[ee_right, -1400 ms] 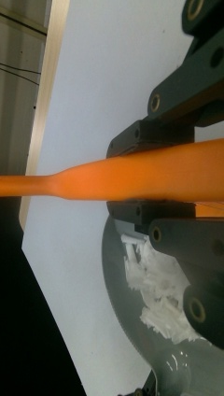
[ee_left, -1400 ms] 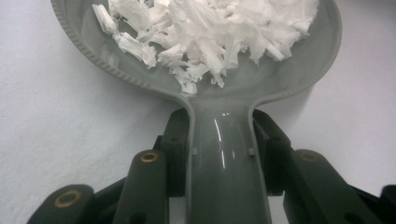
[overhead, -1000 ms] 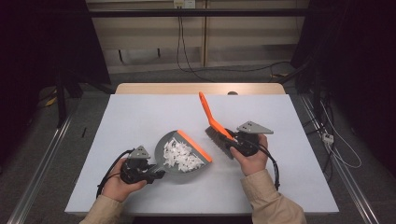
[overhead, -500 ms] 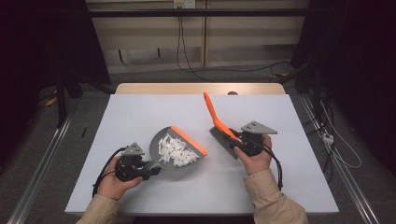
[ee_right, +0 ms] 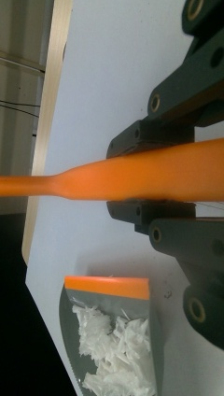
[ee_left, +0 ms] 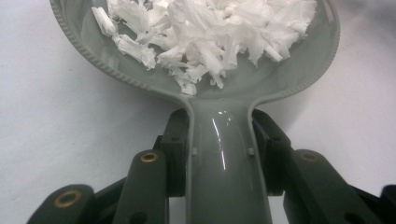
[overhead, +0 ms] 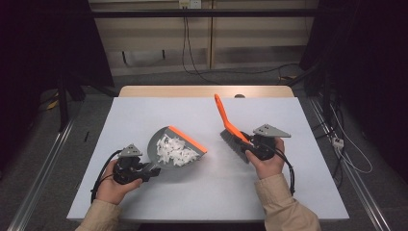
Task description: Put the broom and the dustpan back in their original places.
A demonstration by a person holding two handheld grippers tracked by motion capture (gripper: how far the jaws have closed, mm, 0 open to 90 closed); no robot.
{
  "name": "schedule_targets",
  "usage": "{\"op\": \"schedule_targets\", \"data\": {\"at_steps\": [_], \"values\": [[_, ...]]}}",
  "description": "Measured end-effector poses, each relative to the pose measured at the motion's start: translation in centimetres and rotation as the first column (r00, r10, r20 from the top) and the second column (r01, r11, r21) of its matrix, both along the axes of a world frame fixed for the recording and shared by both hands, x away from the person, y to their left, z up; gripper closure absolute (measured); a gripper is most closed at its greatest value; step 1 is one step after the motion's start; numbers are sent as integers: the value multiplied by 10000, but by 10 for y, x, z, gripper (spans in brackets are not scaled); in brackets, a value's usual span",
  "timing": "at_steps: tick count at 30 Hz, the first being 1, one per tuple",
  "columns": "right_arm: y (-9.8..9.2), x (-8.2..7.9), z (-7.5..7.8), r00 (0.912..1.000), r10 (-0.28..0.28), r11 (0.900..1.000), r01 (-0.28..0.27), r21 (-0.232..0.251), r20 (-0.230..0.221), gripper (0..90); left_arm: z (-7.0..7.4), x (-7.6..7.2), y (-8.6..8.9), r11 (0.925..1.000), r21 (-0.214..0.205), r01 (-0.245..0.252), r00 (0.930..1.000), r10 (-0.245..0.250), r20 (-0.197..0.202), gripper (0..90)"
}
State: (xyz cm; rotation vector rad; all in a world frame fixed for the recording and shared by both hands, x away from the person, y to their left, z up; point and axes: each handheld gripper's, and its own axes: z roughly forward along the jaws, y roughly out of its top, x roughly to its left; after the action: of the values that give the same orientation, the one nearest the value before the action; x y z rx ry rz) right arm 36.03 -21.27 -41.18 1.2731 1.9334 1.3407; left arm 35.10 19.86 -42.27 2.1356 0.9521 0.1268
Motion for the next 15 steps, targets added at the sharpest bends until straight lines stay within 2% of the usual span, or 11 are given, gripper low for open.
{"op": "schedule_targets", "data": {"at_steps": [9,15], "values": [[-10,-1,0,9997,-242,9997,242,-64,-5,712,2,3,8,9987,31,-505,9987,505,-49,629],[-22,-2,-1,9988,-482,9986,481,-212,-36,712,1,6,15,9953,-6,-970,9952,970,-80,628]]}}
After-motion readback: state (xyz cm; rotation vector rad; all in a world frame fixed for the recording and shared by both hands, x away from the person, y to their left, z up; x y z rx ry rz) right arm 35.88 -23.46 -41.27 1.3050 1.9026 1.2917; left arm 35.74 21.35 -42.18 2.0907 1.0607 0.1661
